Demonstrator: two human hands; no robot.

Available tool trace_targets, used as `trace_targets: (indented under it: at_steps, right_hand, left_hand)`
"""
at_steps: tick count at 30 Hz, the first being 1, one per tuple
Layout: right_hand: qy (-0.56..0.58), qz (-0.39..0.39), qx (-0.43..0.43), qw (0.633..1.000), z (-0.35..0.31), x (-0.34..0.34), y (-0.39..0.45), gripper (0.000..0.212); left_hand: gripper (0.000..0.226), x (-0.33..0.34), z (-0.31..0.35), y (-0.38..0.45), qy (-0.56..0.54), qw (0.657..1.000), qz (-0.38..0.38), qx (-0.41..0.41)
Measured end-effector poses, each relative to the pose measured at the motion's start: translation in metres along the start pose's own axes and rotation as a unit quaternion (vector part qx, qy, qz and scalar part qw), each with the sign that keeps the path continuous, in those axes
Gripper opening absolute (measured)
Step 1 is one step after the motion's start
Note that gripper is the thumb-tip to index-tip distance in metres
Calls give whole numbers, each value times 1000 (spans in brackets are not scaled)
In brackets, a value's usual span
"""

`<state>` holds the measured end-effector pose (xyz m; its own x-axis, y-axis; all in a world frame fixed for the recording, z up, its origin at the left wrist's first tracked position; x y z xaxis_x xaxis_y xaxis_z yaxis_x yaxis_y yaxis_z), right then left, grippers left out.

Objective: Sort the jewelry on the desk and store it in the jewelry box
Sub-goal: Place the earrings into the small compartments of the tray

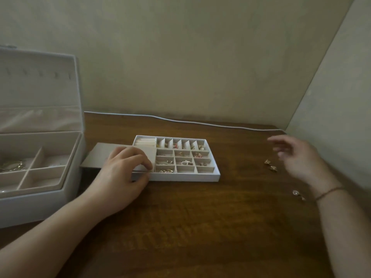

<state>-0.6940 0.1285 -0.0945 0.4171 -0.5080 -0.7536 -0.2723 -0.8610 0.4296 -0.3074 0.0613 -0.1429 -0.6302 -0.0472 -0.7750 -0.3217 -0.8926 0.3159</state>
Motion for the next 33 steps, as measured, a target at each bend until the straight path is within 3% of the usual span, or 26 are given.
trace_targets:
  at_steps: [3, 9, 15, 21, 27, 33]
  right_hand:
    - [-71, -46, 108, 991, 53, -6, -1, 57]
    - [-115, -173, 108, 972, 48, 29, 1, 59]
    - [-123, -167, 65, 976, 34, 32, 0, 35]
    - [-88, -256, -10, 963, -8, 43, -15, 21]
    - [-82, -297, -86, 947, -49, 59, -29, 8]
    - [-47, -197, -100, 974, -49, 33, -24, 32]
  left_hand:
    - [20, 2, -1, 1, -10, 1000, 4, -3]
    - [25, 2, -1, 1, -20, 1000, 5, -6]
    - [27, 2, -1, 2, -23, 1000, 10, -5]
    - [20, 2, 1, 1, -24, 1000, 20, -1]
    - [17, 2, 1, 2, -26, 999, 18, -6]
    - [16, 1, 1, 1, -25, 999, 25, -2]
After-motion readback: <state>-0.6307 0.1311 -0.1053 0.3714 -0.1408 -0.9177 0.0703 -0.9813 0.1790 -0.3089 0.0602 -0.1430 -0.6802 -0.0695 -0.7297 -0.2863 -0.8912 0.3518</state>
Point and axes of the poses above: each hand's wrist, its own y-axis towards the middle knuckle, its own x-axis out of the palm, z = x × y, the point moved 6 cm from there along y, towards the middle knuckle, and after that the axes turned 9 degrees about -x, right-handed, at the moved point
